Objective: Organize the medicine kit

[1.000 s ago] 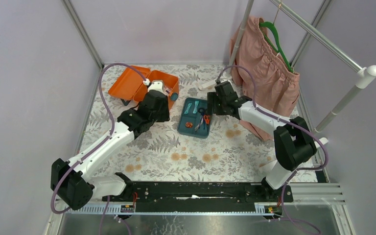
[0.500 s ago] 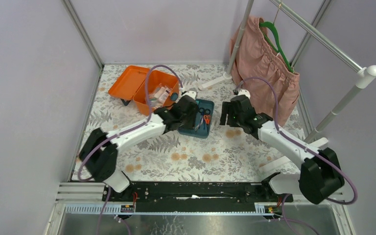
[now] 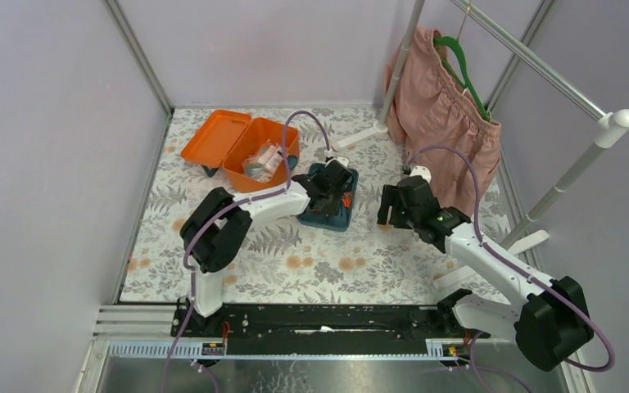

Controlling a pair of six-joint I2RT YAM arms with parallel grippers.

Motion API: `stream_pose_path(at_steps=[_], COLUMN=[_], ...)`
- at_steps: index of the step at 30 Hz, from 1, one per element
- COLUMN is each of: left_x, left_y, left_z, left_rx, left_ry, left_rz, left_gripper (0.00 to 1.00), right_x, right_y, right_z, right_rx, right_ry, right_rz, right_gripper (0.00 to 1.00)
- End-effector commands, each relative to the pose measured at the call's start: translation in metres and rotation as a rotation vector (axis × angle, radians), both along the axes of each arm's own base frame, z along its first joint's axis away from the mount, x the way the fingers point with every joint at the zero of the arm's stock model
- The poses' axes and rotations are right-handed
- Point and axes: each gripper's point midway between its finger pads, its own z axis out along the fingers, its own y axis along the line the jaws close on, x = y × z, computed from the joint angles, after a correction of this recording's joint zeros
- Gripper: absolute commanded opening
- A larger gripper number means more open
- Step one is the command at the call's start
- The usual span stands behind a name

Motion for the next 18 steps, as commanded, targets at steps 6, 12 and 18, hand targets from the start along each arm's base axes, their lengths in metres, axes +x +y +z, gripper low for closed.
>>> stream_pose_path(at_steps=[6, 12, 18], left_x=[0.032, 0.037, 0.042], left_y=[0.007, 0.004, 0.008], left_z=[0.0, 0.014, 0.027], left_rx=[0.011, -0.016, -0.019], left_ry=[-0.072, -0.086, -0.116], left_rz=[0.03, 0.017, 0.019], left_gripper=[0.36, 0.35, 0.36], right_x=[-0.002, -0.003, -0.003], right_y=[-0.003, -0.003, 0.0], right_z=[0.003, 0.0, -0.003], right_rx=[0.02, 0.019, 0.028], right_ry=[-0.011, -0.006, 0.007], right_rz=[-0.031, -0.032, -0.028], right_gripper=[0.78, 0.78, 0.78])
